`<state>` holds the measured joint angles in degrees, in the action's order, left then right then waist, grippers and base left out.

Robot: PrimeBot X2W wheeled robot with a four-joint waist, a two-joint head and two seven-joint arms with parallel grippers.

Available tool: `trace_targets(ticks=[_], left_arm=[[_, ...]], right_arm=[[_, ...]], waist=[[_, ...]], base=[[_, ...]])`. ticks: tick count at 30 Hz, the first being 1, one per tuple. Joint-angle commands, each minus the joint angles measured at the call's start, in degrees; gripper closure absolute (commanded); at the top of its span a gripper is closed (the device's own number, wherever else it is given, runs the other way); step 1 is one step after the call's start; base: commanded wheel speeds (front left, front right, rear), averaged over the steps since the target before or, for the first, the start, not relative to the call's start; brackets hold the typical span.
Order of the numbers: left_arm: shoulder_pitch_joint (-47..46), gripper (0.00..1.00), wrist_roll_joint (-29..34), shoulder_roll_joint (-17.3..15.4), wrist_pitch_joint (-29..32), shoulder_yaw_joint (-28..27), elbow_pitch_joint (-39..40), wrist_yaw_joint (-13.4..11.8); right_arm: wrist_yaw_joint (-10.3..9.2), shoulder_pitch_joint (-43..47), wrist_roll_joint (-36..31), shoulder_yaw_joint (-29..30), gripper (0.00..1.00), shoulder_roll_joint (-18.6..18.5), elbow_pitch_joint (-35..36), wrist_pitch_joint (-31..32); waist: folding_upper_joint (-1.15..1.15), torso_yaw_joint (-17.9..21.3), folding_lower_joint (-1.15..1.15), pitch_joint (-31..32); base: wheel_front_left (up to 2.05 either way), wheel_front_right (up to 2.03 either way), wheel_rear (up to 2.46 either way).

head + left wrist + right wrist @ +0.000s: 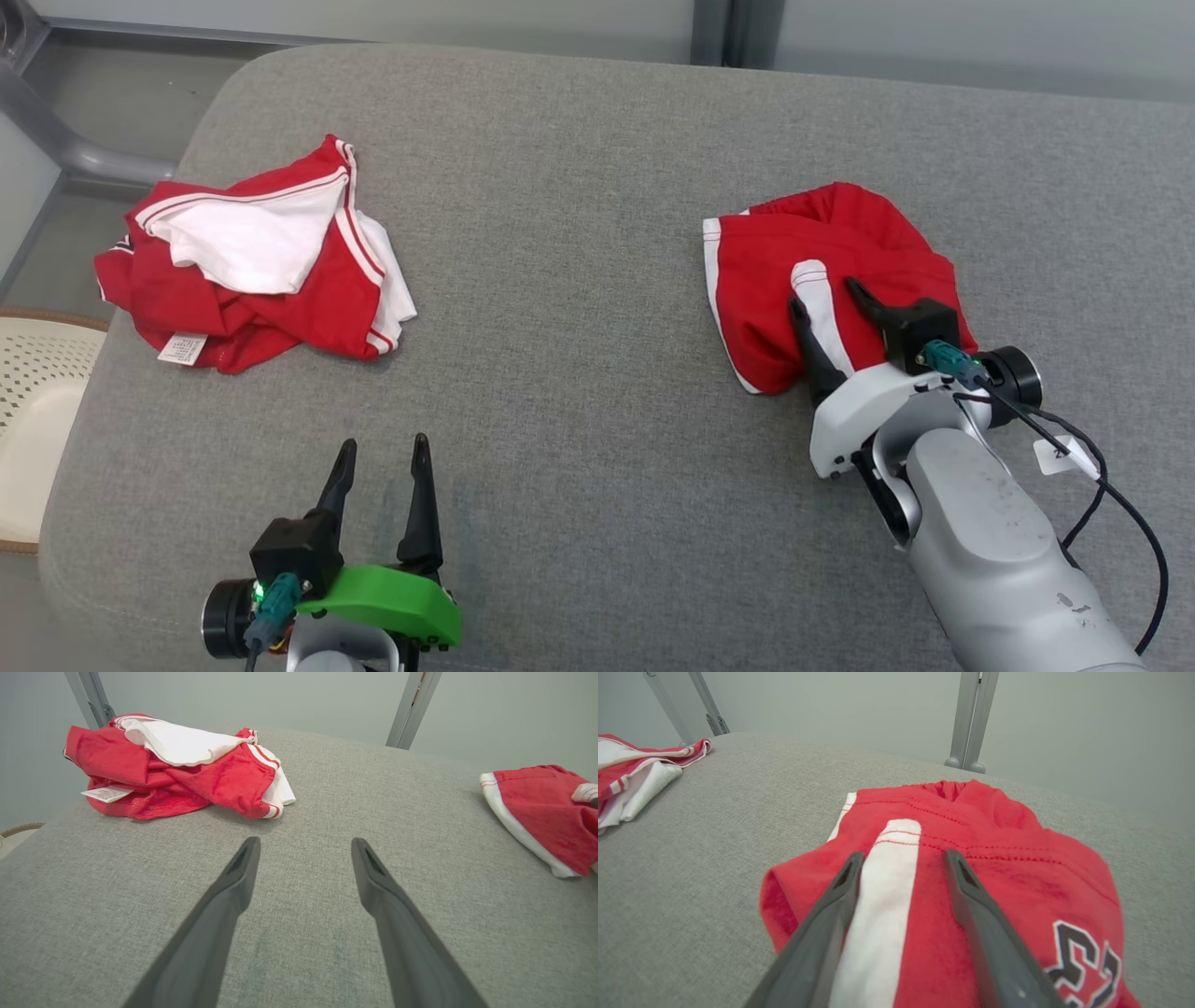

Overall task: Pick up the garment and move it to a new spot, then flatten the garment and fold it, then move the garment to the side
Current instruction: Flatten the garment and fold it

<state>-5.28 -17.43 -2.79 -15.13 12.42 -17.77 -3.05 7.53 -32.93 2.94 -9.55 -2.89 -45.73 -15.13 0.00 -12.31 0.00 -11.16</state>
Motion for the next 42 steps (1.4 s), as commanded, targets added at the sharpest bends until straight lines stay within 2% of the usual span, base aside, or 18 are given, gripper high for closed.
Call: trace_targets(ticks=[1, 2, 3, 8, 13, 18, 23, 28, 33, 36, 42], left_arm=[[-0.92, 0.00, 0.03, -0.19, -0.03, 0.04, 0.24, -0.39], [-1.03, 0.00, -0.03, -0.19, -0.03, 0.10, 0.30, -0.36], [-1.18, 0.00, -0.37, -0.19, -0.03, 0.17, 0.41, -0.12], [-1.02, 0.00, -0.37, -0.19, -0.03, 0.07, 0.32, 0.35], [-1.02, 0.00, -0.06, -0.19, -0.03, -0.06, 0.09, 0.35], [-0.44, 0.00, 0.25, -0.19, -0.03, 0.34, -0.67, 0.75], [0.23, 0.00, -0.19, -0.20, -0.03, 1.51, -1.92, 1.45], [0.92, 0.00, -0.31, -0.19, -0.03, 3.21, -3.16, 1.75], [1.33, 0.00, -0.23, -0.19, -0.03, 5.76, -4.10, 2.16], [1.84, 0.00, -0.94, -0.20, -0.03, 6.53, -4.36, 1.69], [1.88, 0.00, -1.37, -0.19, -0.03, 6.08, -4.29, 1.08]], right_arm=[[-0.08, -0.24, 0.46, 0.02, 0.68, -0.10, 0.51, -0.03], [-0.08, -0.09, 1.06, -0.10, 0.88, -0.09, 0.89, -0.03], [-0.08, 0.11, 1.55, -0.29, 1.00, -0.08, 1.25, -0.03], [-0.08, 0.87, 2.63, -0.41, 1.00, -0.07, 3.56, -0.03], [-0.08, 1.28, 6.30, -1.50, 1.00, -0.05, 9.47, -0.03], [-0.07, -0.15, 15.94, -6.40, 1.00, -0.06, 17.66, -0.02], [-0.04, -3.18, 28.86, -11.81, 1.00, -0.06, 24.94, -0.02], [-0.04, -7.21, 38.24, -14.20, 1.00, -0.09, 30.68, -0.02], [-0.03, -9.99, 45.66, -9.73, 1.00, -0.13, 34.13, -0.02], [-0.03, -10.50, 46.97, -6.26, 1.00, -0.07, 35.14, -0.02], [-0.03, -5.20, 41.53, 1.20, 1.00, -0.14, 27.64, -0.02]], waist=[[0.00, 0.18, 0.00, -0.28], [0.00, 0.31, 0.00, -0.34], [0.00, 0.48, 0.00, -0.40], [0.00, 1.45, 0.00, -0.05], [0.00, 2.04, 0.00, 0.41], [0.00, 2.28, 0.00, 1.47], [0.00, 1.64, 0.00, 2.83], [0.00, 0.05, 0.00, 4.37], [0.00, -1.71, 0.00, 5.36], [0.00, -1.98, 0.00, 5.68], [0.00, -0.38, 0.00, 5.40]], base=[[0.00, 0.00, 0.00], [0.00, 0.00, 0.00], [0.00, 0.00, 0.00], [0.00, 0.00, 0.00], [0.00, 0.00, 0.00], [0.00, 0.00, 0.00], [0.00, 0.00, 0.00], [0.00, 0.00, 0.00], [0.00, 0.00, 0.00], [0.00, 0.00, 0.00], [0.00, 0.00, 0.00]])
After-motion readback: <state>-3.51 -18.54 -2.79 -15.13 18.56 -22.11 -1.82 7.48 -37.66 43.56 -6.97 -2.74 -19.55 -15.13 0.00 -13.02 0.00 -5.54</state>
